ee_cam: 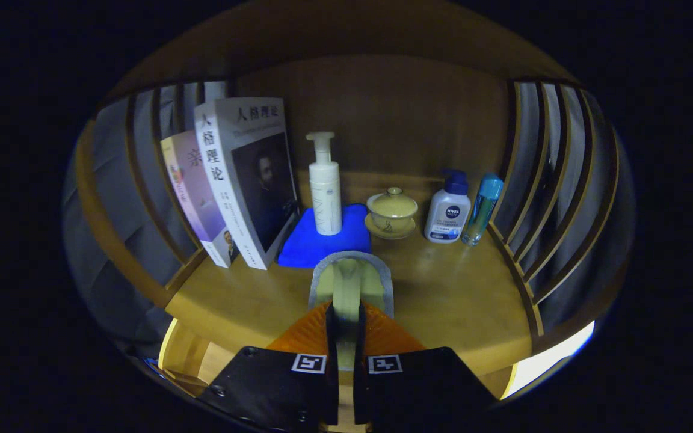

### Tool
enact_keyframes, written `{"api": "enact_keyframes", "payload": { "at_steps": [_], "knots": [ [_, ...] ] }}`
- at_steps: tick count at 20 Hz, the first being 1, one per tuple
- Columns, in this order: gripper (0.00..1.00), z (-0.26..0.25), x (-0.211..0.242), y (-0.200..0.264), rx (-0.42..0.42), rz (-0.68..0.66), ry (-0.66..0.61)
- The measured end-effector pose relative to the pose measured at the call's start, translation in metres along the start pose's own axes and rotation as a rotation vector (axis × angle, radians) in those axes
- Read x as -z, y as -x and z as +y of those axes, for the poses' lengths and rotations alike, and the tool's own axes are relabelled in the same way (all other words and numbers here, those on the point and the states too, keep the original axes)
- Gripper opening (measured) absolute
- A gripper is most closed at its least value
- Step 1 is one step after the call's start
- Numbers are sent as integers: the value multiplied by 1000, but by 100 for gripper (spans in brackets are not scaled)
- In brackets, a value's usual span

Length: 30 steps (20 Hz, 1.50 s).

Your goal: Pull open the drawer, take out the items inside it, and place them on the countertop above the cabinet.

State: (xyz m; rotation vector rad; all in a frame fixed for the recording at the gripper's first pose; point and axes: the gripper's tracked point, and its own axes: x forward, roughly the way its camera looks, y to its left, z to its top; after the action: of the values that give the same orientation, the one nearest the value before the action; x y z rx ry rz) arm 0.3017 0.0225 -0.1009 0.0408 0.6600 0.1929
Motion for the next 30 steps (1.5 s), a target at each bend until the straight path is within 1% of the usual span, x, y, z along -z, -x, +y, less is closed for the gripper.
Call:
{"api": "enact_keyframes", "payload": {
  "at_steps": [1, 3, 4, 8, 10, 12, 13, 14, 16, 19, 21, 24, 26, 28, 30],
  "knots": [
    [11, 1, 0, -6, -9, 10, -22],
    [11, -4, -2, -12, 6, 11, -45],
    [15, -6, -2, -17, 11, 14, -48],
    [15, -4, 1, -26, 8, 25, -75],
    [19, -9, -1, -29, 23, 16, -70],
    [19, -10, -2, -31, 37, 12, -71],
    [25, -12, -2, -32, 41, 5, -63],
    [25, -10, -4, -32, 38, -7, -53],
    [55, -4, -8, -24, 14, -51, -36],
    [100, -6, -19, 7, 40, -178, 50],
    [99, -1, -27, 36, 60, -303, 116],
    [98, 22, -25, 95, 25, -473, 164],
    [99, 33, -13, 131, 0, -545, 176],
    [98, 35, 3, 160, 4, -596, 172],
    [98, 33, 22, 180, 25, -620, 187]
  ]
}}
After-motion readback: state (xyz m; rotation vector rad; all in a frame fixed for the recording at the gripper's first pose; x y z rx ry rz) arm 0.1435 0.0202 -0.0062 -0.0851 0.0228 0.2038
